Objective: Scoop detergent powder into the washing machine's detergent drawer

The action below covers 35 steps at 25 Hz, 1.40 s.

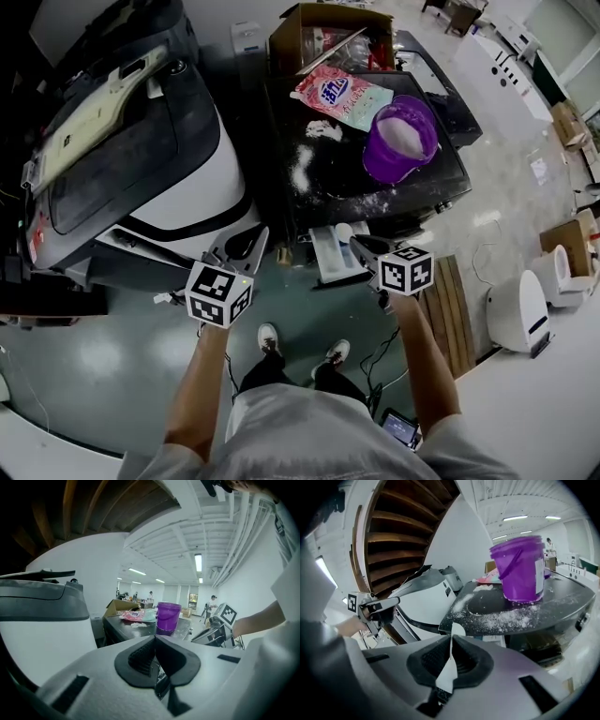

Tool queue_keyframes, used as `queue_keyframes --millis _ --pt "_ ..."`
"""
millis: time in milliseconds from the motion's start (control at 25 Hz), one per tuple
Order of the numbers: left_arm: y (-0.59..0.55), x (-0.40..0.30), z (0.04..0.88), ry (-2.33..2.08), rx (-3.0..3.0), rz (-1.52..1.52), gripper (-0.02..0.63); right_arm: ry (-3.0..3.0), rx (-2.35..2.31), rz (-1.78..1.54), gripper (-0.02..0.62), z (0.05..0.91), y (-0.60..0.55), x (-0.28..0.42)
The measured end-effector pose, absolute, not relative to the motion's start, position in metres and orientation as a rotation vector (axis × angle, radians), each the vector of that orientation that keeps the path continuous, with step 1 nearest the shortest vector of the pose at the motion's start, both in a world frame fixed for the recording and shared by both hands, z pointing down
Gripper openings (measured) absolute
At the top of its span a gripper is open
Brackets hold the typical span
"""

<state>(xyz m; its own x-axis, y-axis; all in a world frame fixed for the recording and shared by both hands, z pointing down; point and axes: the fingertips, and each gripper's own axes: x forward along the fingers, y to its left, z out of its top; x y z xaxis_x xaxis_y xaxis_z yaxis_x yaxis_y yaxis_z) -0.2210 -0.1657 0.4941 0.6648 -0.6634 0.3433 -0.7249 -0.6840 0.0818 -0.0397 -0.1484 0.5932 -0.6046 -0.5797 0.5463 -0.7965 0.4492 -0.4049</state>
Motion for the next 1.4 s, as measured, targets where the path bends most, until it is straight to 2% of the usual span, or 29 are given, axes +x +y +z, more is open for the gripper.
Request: queue_keyframes --millis 600,920,1400 --pt "-0.161 -0.23 0.529 -1.134 2.602 0.493 0.009 -2.293 0.995 0.832 0.012 0.639 -0.158 -0.06" --pt "-0.151 -0.237 0.54 -1.142 2.585 0.524 0.009 -2.216 0.854 0.477 0.012 0.645 -0.158 -0.076" --pt "-0.142 -0.24 0.551 -1.151 2.556 0.512 0.009 -2.096 0.72 0.166 0.012 0.654 -0.164 -0.074"
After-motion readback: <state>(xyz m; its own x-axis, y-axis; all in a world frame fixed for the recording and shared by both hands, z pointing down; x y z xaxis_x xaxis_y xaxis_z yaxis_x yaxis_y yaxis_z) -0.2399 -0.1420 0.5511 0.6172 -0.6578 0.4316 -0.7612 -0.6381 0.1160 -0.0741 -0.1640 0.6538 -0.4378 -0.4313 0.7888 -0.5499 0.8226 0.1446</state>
